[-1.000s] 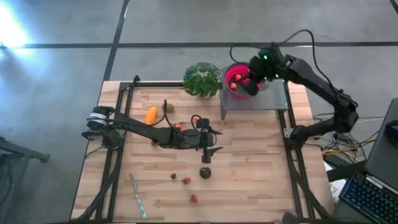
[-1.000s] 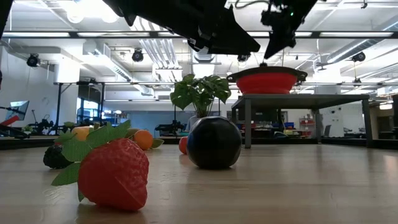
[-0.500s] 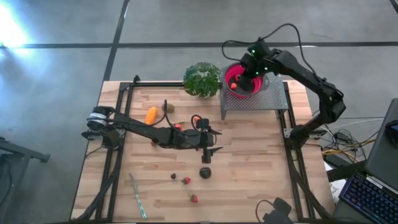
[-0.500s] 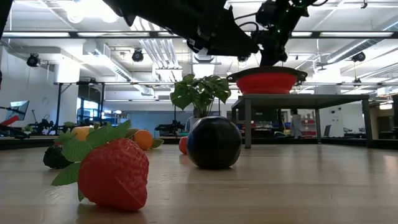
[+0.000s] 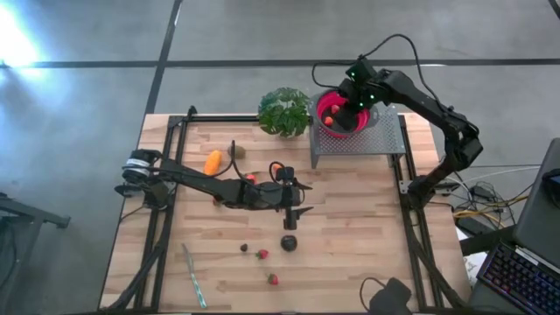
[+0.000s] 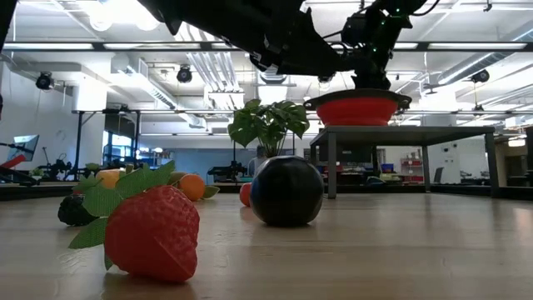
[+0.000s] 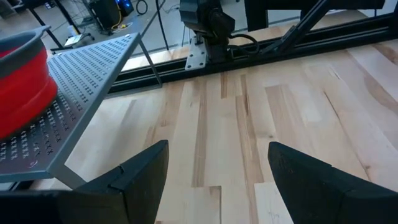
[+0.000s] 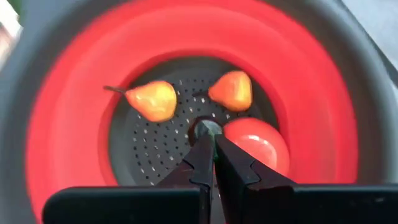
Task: Pick & Place Fruit
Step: Put the plum into the red strainer bowl on the shelf, then put the pear into the red strainer bowl on the shelf
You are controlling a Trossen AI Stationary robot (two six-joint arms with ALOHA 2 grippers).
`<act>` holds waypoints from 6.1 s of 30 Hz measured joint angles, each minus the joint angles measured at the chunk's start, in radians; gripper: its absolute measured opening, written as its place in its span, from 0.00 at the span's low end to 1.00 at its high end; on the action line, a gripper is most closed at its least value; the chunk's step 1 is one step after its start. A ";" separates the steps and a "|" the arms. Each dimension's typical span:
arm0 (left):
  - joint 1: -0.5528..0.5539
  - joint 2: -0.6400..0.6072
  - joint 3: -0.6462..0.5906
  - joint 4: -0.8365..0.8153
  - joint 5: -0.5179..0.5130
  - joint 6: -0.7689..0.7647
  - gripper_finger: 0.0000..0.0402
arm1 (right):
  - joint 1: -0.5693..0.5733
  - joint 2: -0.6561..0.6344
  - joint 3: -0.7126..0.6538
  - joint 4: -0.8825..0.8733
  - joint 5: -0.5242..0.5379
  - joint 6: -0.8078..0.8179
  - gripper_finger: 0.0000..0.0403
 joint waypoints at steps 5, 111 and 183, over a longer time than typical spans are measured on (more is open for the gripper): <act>0.000 0.000 0.000 0.000 0.000 0.000 0.70 | -0.001 -0.002 0.000 0.000 0.003 0.000 0.02; 0.149 0.115 -0.012 -0.621 0.282 0.190 0.34 | 0.459 -0.497 -0.183 -0.027 0.083 0.037 0.39; 0.000 0.126 0.050 0.529 -0.496 0.396 0.31 | 0.725 -0.497 -0.547 0.600 0.002 0.201 0.41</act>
